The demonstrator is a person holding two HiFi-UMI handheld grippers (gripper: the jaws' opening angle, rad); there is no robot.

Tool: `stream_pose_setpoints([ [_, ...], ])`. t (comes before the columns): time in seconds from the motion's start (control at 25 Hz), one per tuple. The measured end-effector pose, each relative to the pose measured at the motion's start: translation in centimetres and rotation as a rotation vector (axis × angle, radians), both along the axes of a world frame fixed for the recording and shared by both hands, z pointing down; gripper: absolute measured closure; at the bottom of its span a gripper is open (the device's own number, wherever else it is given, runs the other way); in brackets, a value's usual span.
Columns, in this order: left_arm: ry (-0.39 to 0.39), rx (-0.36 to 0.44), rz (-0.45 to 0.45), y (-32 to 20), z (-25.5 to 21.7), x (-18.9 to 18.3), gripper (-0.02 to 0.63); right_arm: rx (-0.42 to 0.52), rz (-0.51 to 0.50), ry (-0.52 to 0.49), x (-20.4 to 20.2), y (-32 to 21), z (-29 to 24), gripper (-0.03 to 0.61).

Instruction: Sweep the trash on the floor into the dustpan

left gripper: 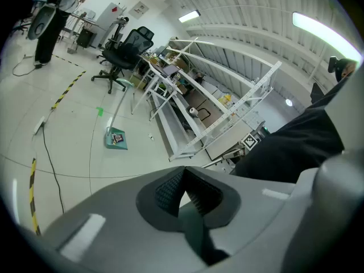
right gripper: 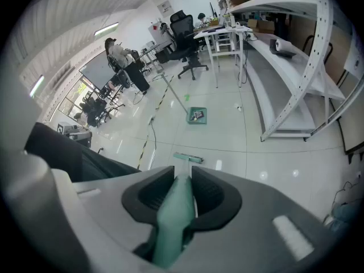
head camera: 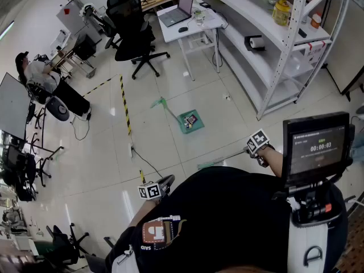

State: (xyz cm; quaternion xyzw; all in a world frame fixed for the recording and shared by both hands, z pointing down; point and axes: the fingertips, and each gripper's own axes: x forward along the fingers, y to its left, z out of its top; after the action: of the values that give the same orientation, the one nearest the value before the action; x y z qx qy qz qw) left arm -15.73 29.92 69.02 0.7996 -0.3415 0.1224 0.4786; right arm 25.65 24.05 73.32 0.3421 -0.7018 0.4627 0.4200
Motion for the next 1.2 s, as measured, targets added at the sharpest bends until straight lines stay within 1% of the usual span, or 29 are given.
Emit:
stream_pose_setpoints([
  [0.12, 0.005, 0.019, 0.039, -2.3, -0.9, 1.7, 0.615, 0.01, 0.021, -0.001, 1.4, -2.2, -0.2, 0.488],
  [0.2, 0.006, 0.031, 0.06, -3.8, -1.1, 2.2, 0.615, 0.019, 0.032, 0.001, 1.9, -3.7, -0.2, 0.488],
  [0.4, 0.028, 0.035, 0.097, -7.9, 0.8, 1.5, 0.615, 0.036, 0.066, 0.019, 1.4, -8.1, 0.3, 0.488],
  [0.56, 0.062, 0.024, 0.131, -11.2, 1.5, -0.3, 0.615, 0.048, 0.115, 0.054, 0.4, -11.2, -1.4, 0.488],
  [0.68, 0.097, 0.013, 0.154, -15.0, 2.4, -2.9, 0.615, 0.058, 0.153, 0.094, -1.2, -14.4, -2.2, 0.488],
  [0.92, 0.157, 0.008, 0.222, -22.7, 1.8, -7.9, 0.615, 0.065, 0.301, 0.141, -3.5, -21.3, -4.4, 0.488],
  [1.04, 0.157, -0.002, 0.266, -25.1, 1.9, -9.5, 0.615, 0.075, 0.357, 0.159, -4.4, -24.8, -5.7, 0.488],
  [1.2, 0.139, -0.021, 0.286, -27.6, 2.3, -9.8, 0.615, 0.093, 0.417, 0.171, -2.5, -29.2, -4.7, 0.488],
])
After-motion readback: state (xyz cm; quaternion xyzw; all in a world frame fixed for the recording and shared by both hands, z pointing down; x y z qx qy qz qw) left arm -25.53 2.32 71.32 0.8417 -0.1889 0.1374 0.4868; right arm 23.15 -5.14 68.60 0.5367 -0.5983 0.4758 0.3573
